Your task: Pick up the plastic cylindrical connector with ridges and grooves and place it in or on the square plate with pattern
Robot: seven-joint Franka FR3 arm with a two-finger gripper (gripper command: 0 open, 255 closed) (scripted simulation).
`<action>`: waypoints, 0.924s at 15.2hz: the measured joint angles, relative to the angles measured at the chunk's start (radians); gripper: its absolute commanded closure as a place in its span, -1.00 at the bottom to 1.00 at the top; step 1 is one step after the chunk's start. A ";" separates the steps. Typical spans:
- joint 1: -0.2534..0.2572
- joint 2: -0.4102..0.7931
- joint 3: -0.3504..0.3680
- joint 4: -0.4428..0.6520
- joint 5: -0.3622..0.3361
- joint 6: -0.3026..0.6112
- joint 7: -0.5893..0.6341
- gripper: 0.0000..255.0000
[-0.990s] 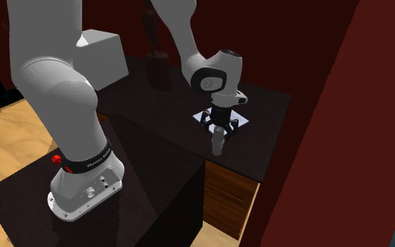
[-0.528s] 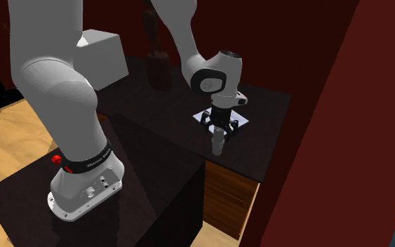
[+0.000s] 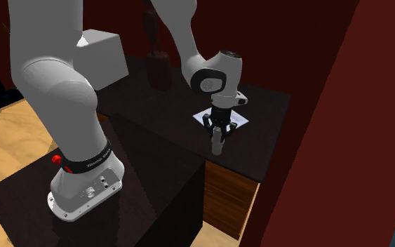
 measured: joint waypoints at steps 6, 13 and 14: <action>0.022 -0.047 -0.029 -0.011 -0.034 -0.035 0.023 1.00; 0.062 -0.154 -0.086 -0.025 -0.120 -0.120 0.084 1.00; 0.067 -0.171 -0.093 -0.027 -0.134 -0.133 0.095 1.00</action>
